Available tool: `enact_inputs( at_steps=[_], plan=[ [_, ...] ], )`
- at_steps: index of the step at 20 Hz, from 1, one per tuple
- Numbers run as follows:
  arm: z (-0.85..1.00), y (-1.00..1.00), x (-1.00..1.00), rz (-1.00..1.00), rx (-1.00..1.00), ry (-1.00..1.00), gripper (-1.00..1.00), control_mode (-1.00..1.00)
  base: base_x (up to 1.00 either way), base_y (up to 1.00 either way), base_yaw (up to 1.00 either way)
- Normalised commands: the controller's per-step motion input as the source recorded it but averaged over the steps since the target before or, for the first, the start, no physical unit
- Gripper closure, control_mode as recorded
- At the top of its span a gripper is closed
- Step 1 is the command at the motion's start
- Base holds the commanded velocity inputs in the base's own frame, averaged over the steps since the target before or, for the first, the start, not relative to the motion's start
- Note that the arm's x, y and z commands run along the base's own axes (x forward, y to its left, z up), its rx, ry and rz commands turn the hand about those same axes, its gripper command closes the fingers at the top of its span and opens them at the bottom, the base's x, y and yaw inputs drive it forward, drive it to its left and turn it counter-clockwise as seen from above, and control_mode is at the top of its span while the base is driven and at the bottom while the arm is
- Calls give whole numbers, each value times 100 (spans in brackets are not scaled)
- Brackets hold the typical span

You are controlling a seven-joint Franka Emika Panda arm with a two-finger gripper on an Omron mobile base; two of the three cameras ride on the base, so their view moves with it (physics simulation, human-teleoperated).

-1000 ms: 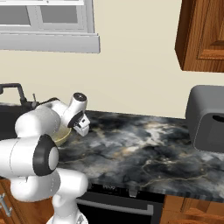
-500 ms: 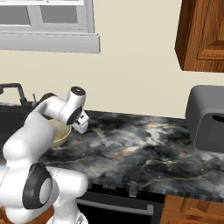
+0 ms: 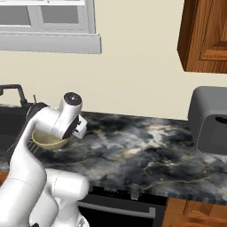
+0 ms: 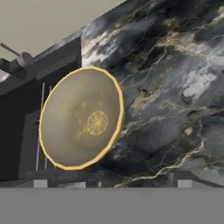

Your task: Pick the cup and bowl from the counter and place them on the counter next to the sink.

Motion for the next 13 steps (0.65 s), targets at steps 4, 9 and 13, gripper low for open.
enact_inputs(
  at_steps=[4,9,13],
  plan=[
    [53,-10,-56,13,0,-12,-100,-100,0,0,0],
    [78,0,-59,14,0,-1,-100,-100,0,0,0],
    [83,-3,-71,7,-1,0,-100,-100,0,0,0]
  ],
)
